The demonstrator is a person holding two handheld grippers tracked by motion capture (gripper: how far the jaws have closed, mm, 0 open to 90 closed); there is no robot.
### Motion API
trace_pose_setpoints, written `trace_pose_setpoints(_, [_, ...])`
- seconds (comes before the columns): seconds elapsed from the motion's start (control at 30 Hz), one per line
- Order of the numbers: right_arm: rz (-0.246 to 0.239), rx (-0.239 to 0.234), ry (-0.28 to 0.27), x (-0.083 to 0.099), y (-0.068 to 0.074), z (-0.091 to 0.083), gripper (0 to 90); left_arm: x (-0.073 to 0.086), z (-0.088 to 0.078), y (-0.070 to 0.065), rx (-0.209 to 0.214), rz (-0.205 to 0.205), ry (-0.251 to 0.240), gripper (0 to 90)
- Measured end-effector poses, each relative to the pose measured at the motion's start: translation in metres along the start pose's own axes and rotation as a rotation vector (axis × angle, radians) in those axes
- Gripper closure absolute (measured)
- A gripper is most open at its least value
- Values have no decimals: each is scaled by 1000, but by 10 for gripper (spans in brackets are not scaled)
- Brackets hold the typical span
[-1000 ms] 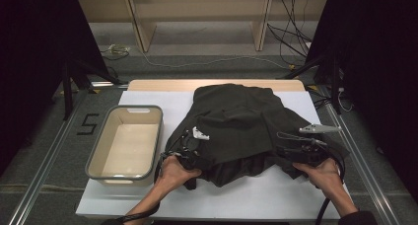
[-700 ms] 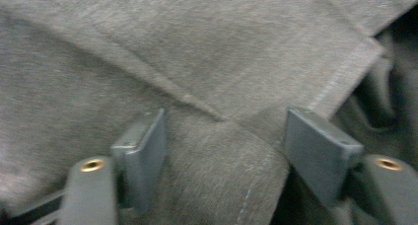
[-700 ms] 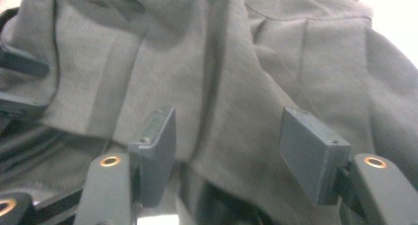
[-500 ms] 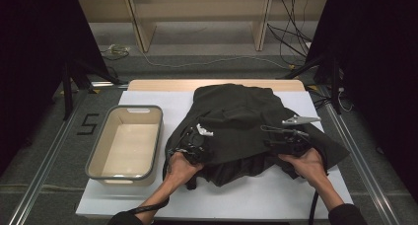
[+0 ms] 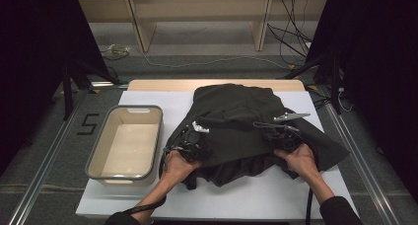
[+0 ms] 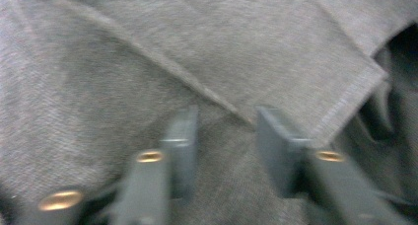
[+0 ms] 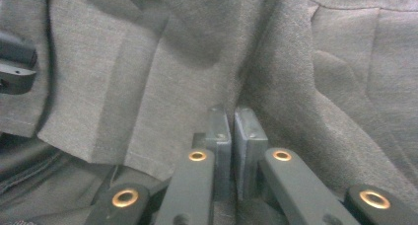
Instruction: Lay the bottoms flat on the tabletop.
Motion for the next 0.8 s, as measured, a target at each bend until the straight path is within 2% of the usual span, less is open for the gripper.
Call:
trace_pose_setpoints(0.07, [0,-2,2,0,1,1,878,1,8,0,11,-23,45,422])
trace_pose_setpoints(0.2, [-7,-5,-4,0,3,0,883,2,22,-2,15,-49,81,320])
trace_pose_setpoints(0.33, [-7,-5,0,0,3,1,881,2,30,-1,15,-49,100,317])
trace_pose_setpoints(0.37, [-8,-7,1,1,3,1,880,2,32,-2,13,-45,106,313])
trace_pose_setpoints(0.4, [-9,-7,2,1,3,1,879,3,32,-2,10,-25,107,316])
trace_pose_setpoints(0.43, [-7,-8,2,1,3,1,877,4,32,-3,0,-9,98,355])
trace_pose_setpoints(0.6, [-11,-10,3,1,3,1,873,4,27,-2,-2,36,83,705])
trace_pose_setpoints(0.73, [-15,-5,4,2,3,1,874,3,19,-2,8,65,77,830])
trace_pose_setpoints(0.8, [-15,-5,1,2,2,0,876,2,11,-2,23,78,74,844])
Point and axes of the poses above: each handheld gripper's, and its own axes: z roughly forward along the jaws, x roughly out of its underside, y roughly to its left, the point moved 3 cm from there along z, roughly forward along the jaws, and after that the axes turned 8 degrees about -z, right-handed, at the moved point
